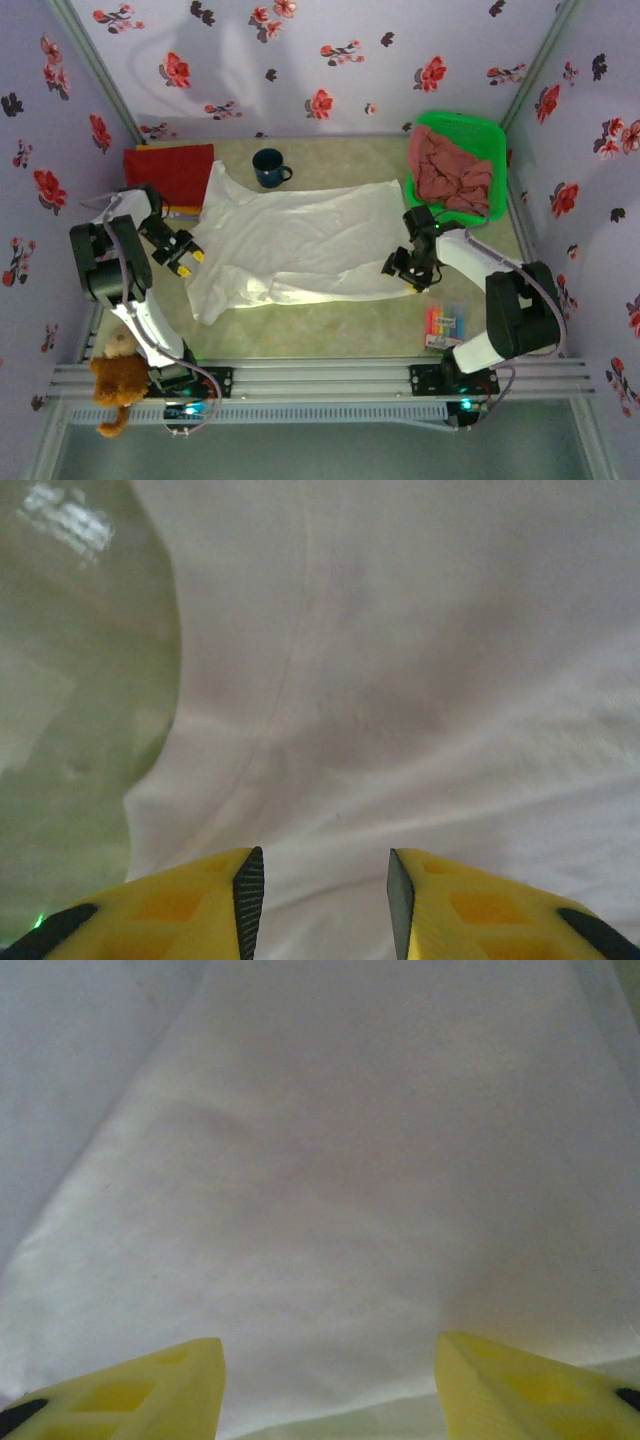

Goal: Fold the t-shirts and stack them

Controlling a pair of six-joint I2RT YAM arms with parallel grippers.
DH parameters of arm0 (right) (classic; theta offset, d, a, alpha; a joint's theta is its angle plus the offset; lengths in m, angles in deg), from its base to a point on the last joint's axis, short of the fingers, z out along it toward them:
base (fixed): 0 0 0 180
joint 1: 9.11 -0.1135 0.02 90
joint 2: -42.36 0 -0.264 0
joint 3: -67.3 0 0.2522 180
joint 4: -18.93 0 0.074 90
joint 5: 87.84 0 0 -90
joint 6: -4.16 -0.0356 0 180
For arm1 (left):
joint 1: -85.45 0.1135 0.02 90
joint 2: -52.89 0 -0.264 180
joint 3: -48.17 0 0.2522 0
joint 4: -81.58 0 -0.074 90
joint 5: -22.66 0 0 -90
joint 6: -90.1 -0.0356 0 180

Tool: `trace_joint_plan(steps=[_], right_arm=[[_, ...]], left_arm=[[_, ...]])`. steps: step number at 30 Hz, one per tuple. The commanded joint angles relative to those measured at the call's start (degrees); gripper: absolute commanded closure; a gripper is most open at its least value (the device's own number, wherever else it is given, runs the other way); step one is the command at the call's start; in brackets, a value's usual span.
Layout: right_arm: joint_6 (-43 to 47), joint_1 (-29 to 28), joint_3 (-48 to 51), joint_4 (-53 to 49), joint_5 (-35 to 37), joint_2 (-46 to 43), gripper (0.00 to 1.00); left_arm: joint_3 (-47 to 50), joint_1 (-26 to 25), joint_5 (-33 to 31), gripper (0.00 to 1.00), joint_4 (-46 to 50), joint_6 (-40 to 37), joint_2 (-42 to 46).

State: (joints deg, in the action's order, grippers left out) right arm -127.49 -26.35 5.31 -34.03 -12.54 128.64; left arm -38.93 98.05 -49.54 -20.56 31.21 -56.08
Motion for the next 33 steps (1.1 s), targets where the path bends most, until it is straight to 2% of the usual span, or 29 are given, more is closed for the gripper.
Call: trace_joint_plan(steps=[1, 4, 6, 7, 11, 17, 22, 25, 28, 33], right_arm=[[-1.98, 0.29, 1.16, 2.29, 2.19, 2.96, 0.42], [-2.30, 0.23, 1.29, 3.25, 2.62, 4.19, 0.41], [-1.63, 0.31, 1.29, 2.46, 4.59, 5.49, 0.41], [-1.26, 0.48, 1.25, 1.89, 5.62, 6.21, 0.41], [-0.71, 1.37, 1.77, 0.70, 8.64, 6.50, 0.41], [0.85, 1.74, -0.52, -2.50, 12.37, 5.97, 0.40], [1.44, 2.63, -0.12, -3.21, 13.82, 5.09, 0.40], [2.38, 2.60, -0.41, -2.54, 10.69, 5.64, 0.39], [2.79, 2.04, -1.05, -2.84, 8.16, 5.43, 0.39], [4.78, 1.75, -1.95, -4.37, 7.76, 4.86, 0.39]], left_arm=[[1.57, -0.21, 1.33, 0.59, -2.67, 2.10, -2.57], [2.14, -0.21, -0.45, 0.59, -3.57, 1.76, -4.78], [2.00, -0.52, -2.92, 0.52, -4.50, 0.94, -5.29], [1.70, -0.72, -5.57, 0.51, -4.55, 0.65, -5.40], [0.31, -0.74, -10.32, 0.50, -4.58, -2.08, -7.15], [-5.20, -0.74, -12.01, 0.50, -2.00, -6.70, -12.53], [-8.90, -0.74, -16.60, 0.50, 0.21, -9.98, -13.21], [-8.47, -1.84, -14.02, 0.52, 0.24, -9.18, -10.80], [-7.70, -4.44, -13.74, 0.51, 0.46, -7.72, -4.32], [-9.02, -6.45, -14.63, 0.48, 7.90, -6.50, 5.18]])
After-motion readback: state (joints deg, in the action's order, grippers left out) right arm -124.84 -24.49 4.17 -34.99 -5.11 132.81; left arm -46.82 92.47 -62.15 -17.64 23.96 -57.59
